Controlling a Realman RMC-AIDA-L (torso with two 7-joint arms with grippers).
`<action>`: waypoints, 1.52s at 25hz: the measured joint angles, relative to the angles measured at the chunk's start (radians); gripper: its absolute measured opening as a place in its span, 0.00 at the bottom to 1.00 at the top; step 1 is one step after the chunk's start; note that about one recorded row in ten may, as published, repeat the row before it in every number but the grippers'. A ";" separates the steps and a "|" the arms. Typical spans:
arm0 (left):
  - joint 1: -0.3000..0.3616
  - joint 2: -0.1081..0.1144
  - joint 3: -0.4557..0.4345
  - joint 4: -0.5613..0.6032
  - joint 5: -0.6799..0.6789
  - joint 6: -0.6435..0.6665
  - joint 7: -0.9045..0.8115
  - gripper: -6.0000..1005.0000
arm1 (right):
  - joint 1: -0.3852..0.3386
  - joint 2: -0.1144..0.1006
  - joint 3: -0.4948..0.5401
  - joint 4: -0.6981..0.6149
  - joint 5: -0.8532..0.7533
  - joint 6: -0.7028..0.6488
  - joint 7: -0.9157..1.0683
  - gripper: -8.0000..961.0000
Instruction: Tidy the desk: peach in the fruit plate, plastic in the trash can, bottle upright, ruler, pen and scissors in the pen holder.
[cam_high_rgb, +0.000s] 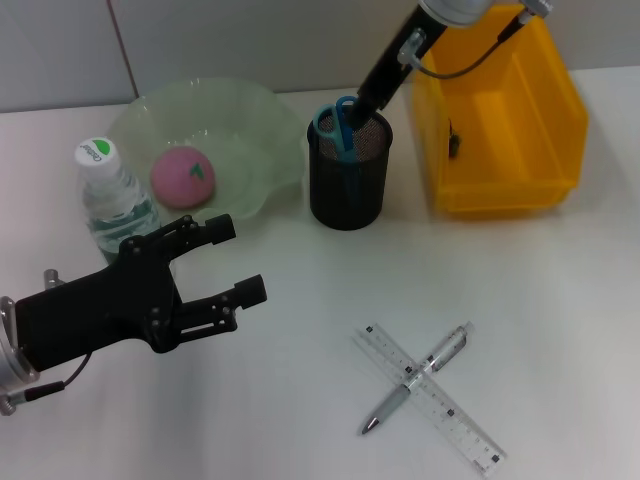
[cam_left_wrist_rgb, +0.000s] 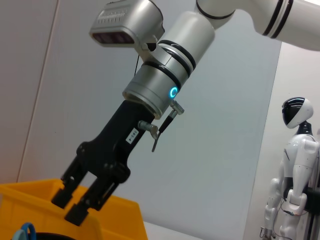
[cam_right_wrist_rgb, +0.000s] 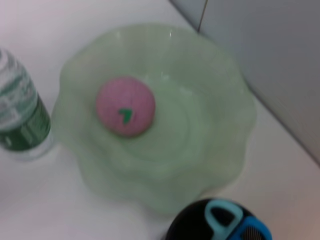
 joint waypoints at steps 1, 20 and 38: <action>0.000 0.000 0.000 0.000 0.000 0.000 0.000 0.86 | -0.015 0.006 0.002 -0.030 0.000 -0.001 0.002 0.49; -0.009 0.003 0.007 0.028 0.005 -0.004 -0.010 0.86 | -0.329 0.097 0.039 -0.536 0.209 -0.236 0.100 0.62; 0.045 0.003 0.168 0.180 0.009 -0.040 -0.080 0.85 | -0.408 0.103 -0.250 -0.562 0.243 -0.356 0.323 0.78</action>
